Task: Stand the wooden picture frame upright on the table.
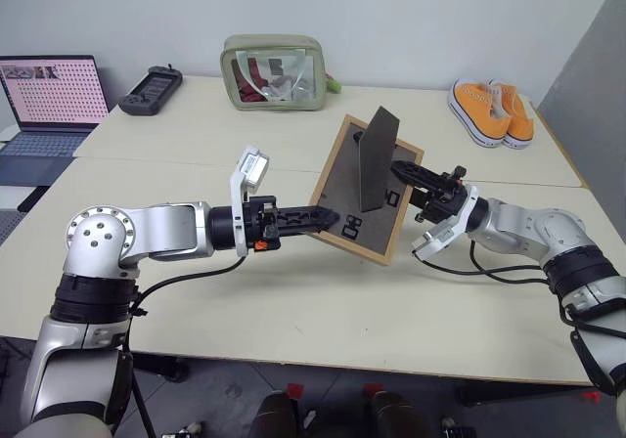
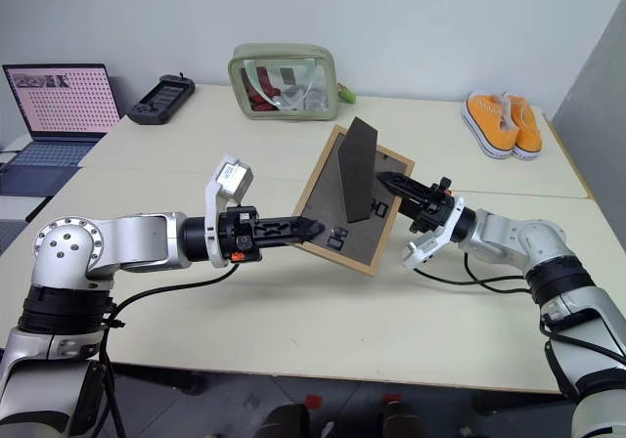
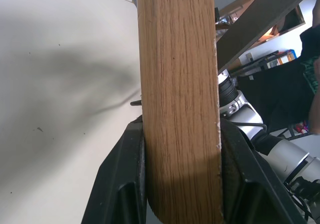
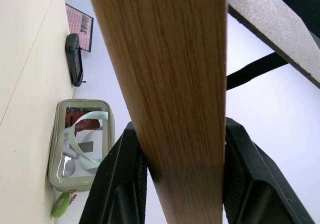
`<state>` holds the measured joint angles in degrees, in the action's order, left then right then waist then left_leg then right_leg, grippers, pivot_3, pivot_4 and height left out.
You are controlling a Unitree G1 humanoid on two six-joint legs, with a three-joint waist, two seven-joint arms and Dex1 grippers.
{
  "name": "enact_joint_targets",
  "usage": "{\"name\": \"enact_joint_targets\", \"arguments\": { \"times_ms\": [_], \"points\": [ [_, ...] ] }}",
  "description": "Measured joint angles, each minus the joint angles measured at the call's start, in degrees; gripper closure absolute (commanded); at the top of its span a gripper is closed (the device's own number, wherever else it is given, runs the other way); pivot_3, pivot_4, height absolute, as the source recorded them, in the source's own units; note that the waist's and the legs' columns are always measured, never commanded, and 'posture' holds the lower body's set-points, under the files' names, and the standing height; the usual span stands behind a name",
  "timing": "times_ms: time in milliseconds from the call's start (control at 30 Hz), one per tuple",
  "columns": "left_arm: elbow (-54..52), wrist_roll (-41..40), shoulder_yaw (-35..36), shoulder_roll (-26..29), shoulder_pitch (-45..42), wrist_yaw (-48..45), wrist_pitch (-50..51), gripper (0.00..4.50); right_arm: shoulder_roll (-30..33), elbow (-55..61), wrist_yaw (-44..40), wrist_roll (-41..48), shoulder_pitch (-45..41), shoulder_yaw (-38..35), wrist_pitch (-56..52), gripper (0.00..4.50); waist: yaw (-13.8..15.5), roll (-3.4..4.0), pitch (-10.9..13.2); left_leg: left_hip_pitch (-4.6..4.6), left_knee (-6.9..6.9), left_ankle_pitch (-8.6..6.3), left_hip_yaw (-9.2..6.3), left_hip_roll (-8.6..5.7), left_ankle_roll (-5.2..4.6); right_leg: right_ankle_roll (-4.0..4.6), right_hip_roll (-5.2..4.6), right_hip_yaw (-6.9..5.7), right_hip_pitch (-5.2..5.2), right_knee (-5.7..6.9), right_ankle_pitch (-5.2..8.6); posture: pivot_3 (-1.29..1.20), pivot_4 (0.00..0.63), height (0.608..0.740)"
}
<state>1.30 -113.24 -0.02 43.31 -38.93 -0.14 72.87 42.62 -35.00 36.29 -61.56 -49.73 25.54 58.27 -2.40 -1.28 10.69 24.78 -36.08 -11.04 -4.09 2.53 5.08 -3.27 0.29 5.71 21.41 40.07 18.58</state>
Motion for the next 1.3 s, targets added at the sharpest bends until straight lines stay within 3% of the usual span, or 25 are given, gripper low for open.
{"name": "enact_joint_targets", "arguments": {
  "times_ms": [333, 533, 633, 767, 900, 967, 1100, 1200, 1300],
  "points": [
    [-2.14, 1.07, -0.29, 0.66, -0.06, -0.19, -0.94, 0.15, -0.21, -0.66, -3.73, -0.1, 0.24, 0.7, 0.21, 3.04, 0.0, 0.0, 0.0, 0.0, 0.0, 0.01, -0.01, 0.0, 0.0, 0.0, 0.0, -0.01, 0.0, 0.01, 0.0, 0.0, 0.15, 0.74],
    [-5.26, 2.55, 1.31, 1.99, 1.25, -2.42, -2.31, 0.05, -0.29, -1.05, -3.76, 0.35, 0.23, 0.7, 0.73, 3.04, -0.07, 0.0, 0.0, 0.0, 0.0, 0.01, 0.0, 0.01, 0.0, 0.0, 0.0, -0.01, 0.0, 0.02, 0.0, 0.0, 0.15, 0.74],
    [-9.05, 8.94, 5.24, 2.89, 3.02, -5.75, -4.95, 0.05, -0.88, -2.86, -4.04, 1.22, 0.1, 0.7, 1.51, 3.04, -0.23, 0.0, 0.0, 0.0, 0.0, 0.01, 0.0, 0.02, 0.0, 0.01, 0.0, -0.02, -0.01, 0.01, 0.0, 0.0, 0.15, 0.74],
    [-17.22, 17.12, 13.88, 5.99, 9.21, -11.32, -9.64, 0.05, -4.62, -11.62, -10.39, 8.2, -1.61, 0.83, 5.22, 3.04, -1.07, 0.0, 0.0, -0.01, 0.02, 0.01, 0.04, 0.06, 0.0, 0.04, 0.0, -0.01, -0.02, 0.0, 0.01, 0.0, 0.15, 0.74],
    [-25.23, 21.47, 21.87, 7.12, 18.79, -12.98, -12.84, 0.05, -9.57, -21.55, -25.78, 22.98, -3.18, 0.8, 9.82, 3.04, -1.81, 0.0, 0.0, -0.04, 0.02, -0.01, 0.0, 0.1, -0.04, 0.05, -0.01, -0.06, -0.12, -0.03, 0.01, 0.0, 0.15, 0.74],
    [-28.91, 22.02, 25.15, 7.14, 23.45, -12.14, -14.26, 0.05, -14.13, -22.94, -41.25, 36.15, -2.81, -0.14, 6.64, 3.04, -2.16, -0.01, 0.0, -0.1, 0.03, -0.02, -0.05, 0.13, -0.05, 0.05, -0.01, -0.11, -0.25, -0.06, 0.01, 0.0, 0.15, 0.74],
    [-34.25, 22.64, 26.95, 6.52, 29.15, -9.42, -17.03, 0.05, -22.92, -19.06, -73.07, 63.66, -0.49, -6.6, -13.99, 3.04, -1.97, 0.02, 0.02, -0.23, 0.03, -0.02, -0.26, 0.13, -0.05, 0.05, -0.03, -0.27, -0.51, -0.04, 0.01, 0.0, 0.15, 0.74],
    [-35.6, 22.58, 27.74, 6.49, 31.54, -7.76, -18.73, 0.05, -23.97, -14.85, -85.84, 73.21, 0.1, -10.39, -27.66, 3.04, -0.72, 0.04, 0.03, -0.24, 0.02, -0.03, -0.25, 0.06, -0.05, 0.05, -0.05, -0.27, -0.51, -0.08, 0.01, 0.0, 0.15, 0.74],
    [-36.74, 21.95, 28.84, 6.51, 33.77, -6.02, -20.34, 0.05, -25.4, -9.78, -92.4, 78.63, 1.82, -12.54, -38.58, 3.04, -0.34, 0.06, 0.04, -0.23, 0.04, -0.03, -0.25, 0.09, -0.05, 0.08, -0.01, -0.28, -0.46, -0.07, 0.03, 0.0, 0.15, 0.74]
  ]
}}
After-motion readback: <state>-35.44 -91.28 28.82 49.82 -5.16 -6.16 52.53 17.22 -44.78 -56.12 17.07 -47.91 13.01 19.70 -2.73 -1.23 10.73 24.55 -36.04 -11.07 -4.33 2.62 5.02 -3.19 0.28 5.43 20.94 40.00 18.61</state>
